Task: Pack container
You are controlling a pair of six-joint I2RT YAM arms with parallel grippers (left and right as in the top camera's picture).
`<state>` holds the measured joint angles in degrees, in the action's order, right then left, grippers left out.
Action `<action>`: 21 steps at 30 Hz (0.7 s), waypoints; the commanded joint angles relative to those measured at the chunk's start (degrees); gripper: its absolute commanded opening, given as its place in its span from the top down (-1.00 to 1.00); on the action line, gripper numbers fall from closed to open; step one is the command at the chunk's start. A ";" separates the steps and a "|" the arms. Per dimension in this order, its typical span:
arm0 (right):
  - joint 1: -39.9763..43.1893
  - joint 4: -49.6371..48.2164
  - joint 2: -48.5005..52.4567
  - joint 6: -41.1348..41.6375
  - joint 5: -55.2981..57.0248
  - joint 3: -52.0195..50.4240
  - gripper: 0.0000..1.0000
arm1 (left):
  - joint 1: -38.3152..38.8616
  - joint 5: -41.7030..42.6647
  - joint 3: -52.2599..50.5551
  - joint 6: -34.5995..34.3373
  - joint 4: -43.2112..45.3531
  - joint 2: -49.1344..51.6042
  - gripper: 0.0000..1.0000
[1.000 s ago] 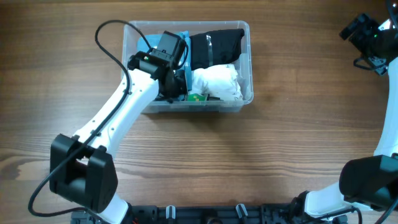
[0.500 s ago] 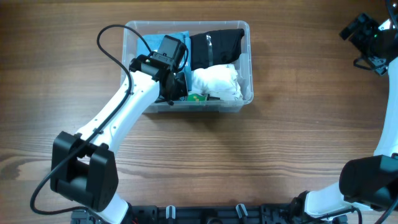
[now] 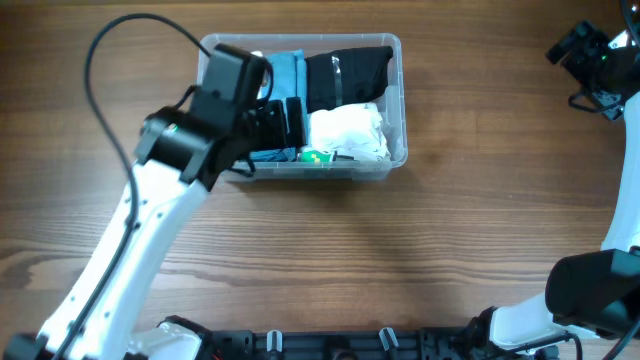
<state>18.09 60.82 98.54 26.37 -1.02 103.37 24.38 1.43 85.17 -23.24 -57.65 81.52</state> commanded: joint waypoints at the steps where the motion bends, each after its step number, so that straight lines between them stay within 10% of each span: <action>1: -0.11 -0.17 0.35 0.66 0.94 -0.28 -0.99 | 1.70 6.51 1.05 0.31 -0.98 -4.15 -1.00; 21: -0.11 -0.17 0.35 0.66 0.94 -0.28 -0.99 | 0.44 0.50 1.05 14.05 -2.05 -11.54 -1.00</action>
<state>18.11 60.82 98.54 26.37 -1.02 103.37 26.24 4.12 85.25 -15.57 -60.82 74.43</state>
